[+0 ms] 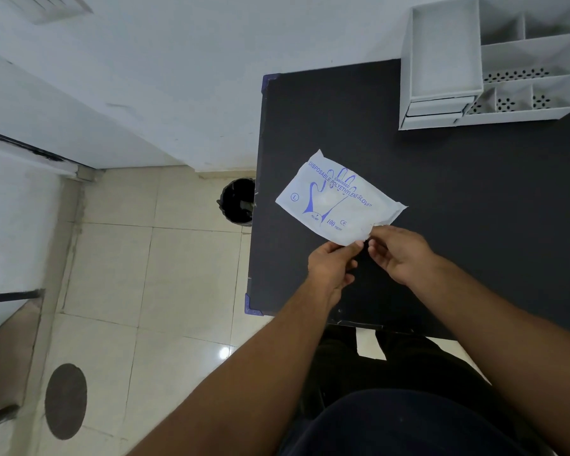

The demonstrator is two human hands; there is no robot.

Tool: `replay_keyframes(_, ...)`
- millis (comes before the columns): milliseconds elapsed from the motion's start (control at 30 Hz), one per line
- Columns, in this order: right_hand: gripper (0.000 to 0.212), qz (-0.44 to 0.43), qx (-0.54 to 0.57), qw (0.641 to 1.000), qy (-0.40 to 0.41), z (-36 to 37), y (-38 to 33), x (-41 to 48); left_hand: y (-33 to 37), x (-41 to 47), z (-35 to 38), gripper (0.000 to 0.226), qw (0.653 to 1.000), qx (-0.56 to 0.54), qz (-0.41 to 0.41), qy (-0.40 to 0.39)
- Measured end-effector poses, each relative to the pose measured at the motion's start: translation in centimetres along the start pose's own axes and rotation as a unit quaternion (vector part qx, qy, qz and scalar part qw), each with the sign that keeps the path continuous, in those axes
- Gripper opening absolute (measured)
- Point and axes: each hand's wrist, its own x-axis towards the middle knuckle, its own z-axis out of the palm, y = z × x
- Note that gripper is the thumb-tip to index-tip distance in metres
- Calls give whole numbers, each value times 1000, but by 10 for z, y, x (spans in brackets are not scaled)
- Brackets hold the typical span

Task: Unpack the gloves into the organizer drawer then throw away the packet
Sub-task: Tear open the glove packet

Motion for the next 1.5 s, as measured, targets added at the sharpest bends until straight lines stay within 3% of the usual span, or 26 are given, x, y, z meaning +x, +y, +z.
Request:
replay_keyframes(167,39,-37,-14,997,65,3,1,-2,0,4,-4,17,997,59,19,46)
replay_keyframes(267,31,-59,-33,993,95,2,6,-3,6,2,-4,8,994,97,36,45)
replay_keyframes(500,7,1,-90,996,10,-4,5,-5,12,-3,-16,16,998,9,-13,-56)
replay_keyframes(600,10,25,-80,996,13,-5,3,-1,13,-3,-20,17,997,29,-25,-67)
replay_keyframes(900,6,12,-175,982,67,-3,9,7,9,-1,-25,17,951,292,-30,-97)
replay_keyframes(967,9,7,-178,982,67,-2,10,8,6,0,-27,21,961,262,-36,-75)
replay_keyframes(1067,12,-1,-169,984,53,0,11,7,3,3,-29,29,992,118,-44,-18)
replay_keyframes(1233,9,0,-144,989,21,3,11,4,2,7,-26,22,996,-2,-10,84)
replay_keyframes(1367,7,4,-91,996,-2,3,13,4,3,6,-28,38,998,39,3,44)
replay_keyframes(1500,18,-10,-80,997,-21,3,14,3,-2,2,-25,45,998,62,8,-18)
